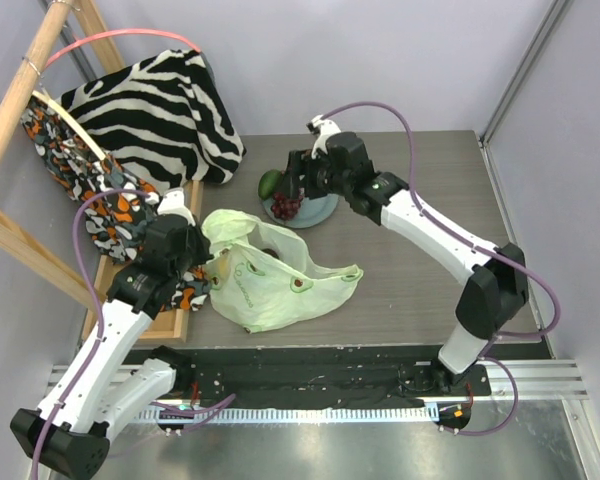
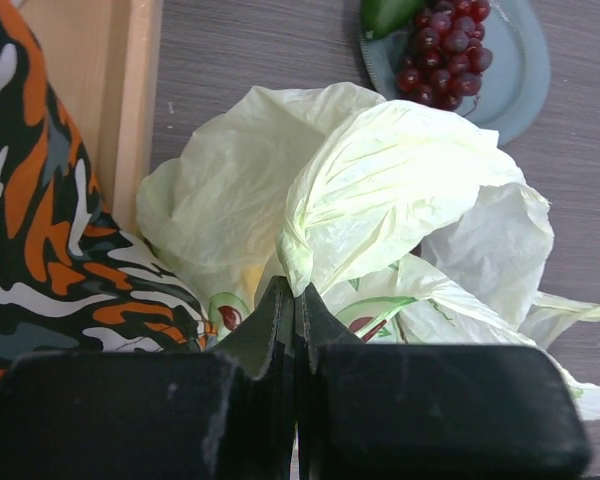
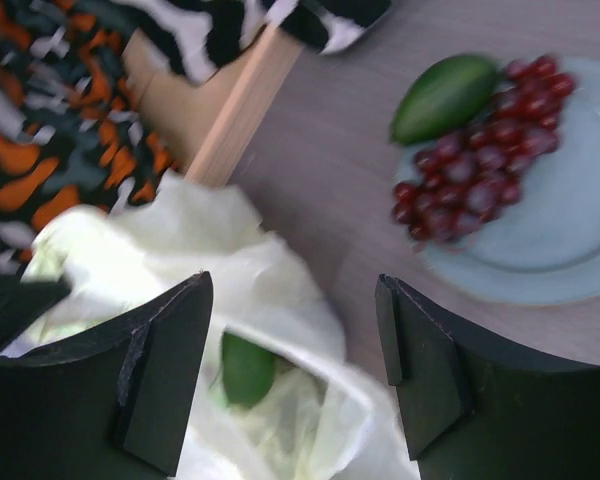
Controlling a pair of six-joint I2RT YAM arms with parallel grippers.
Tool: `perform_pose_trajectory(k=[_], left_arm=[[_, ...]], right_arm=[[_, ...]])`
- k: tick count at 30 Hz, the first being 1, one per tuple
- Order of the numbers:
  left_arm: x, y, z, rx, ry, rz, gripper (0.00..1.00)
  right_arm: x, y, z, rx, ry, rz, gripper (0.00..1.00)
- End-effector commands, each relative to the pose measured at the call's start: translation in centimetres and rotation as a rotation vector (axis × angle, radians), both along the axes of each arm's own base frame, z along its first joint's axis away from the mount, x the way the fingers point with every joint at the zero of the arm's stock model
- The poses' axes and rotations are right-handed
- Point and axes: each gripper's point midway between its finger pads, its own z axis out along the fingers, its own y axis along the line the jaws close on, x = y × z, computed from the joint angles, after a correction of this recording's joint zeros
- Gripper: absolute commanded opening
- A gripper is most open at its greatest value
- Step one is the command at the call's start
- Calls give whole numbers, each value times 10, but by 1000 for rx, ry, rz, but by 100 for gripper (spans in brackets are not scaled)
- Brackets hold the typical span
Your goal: Place the fruits into the plastic bag
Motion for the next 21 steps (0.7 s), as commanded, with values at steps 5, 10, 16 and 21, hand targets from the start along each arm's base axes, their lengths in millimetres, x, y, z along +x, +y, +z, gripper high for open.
perform_pose_trajectory(k=[5,10,16,21], left_arm=[[-8,20,-9,52,18,78,0],[-11,22,-13,62,41,83,0],[-12,29,-7,85,20,103,0],[-15,32,-9,92,24,110,0]], right_arm=[[68,-18,-7,-179,-8,-217,74],[92,-11,-47,-288,67,-245,78],[110,-4,-73,-324,100,-263,83],[121,-7,-95,-330,151,-292,84]])
